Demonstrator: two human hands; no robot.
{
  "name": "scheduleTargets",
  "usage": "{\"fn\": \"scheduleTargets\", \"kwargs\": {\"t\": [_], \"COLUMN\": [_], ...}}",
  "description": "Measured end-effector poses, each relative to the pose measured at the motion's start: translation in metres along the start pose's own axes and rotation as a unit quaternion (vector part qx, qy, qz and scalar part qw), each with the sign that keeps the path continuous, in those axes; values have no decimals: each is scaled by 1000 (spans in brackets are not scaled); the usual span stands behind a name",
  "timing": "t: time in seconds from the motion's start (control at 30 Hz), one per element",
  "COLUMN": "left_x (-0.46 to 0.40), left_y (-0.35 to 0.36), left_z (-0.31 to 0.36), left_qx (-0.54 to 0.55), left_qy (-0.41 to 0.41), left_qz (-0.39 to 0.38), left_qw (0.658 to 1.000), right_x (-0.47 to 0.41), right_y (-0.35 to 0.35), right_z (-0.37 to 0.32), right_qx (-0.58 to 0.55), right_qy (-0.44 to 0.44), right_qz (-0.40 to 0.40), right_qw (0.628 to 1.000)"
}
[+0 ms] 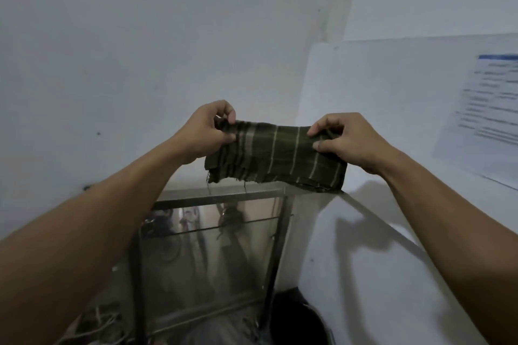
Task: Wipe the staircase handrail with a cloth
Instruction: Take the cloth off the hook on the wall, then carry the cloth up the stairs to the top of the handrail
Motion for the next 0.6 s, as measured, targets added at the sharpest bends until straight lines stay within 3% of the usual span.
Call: {"fn": "scheduleTargets", "kwargs": {"t": [0.2, 0.6], "left_x": [28, 163], "left_y": [-106, -287], "left_z": [-81, -182], "left_qx": [-125, -292], "left_qy": [-53, -183], "left_qz": [100, 233], "left_qw": [986, 909], "right_x": [-71, -127], "right_y": [139, 383], "right_z": [-42, -185], "right_qx": [0, -69], "right_qy": [-78, -269], "right_qz": [-66, -172], "right_qw": [995, 945]}}
Point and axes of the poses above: each hand's wrist, its own x-axis away from the middle knuckle, its own y-axis out of the palm, z = x × y, the point moved 4 cm from there along -x, towards the middle knuckle, and after that the axes turned 4 degrees about -x, right-handed, at the moved point
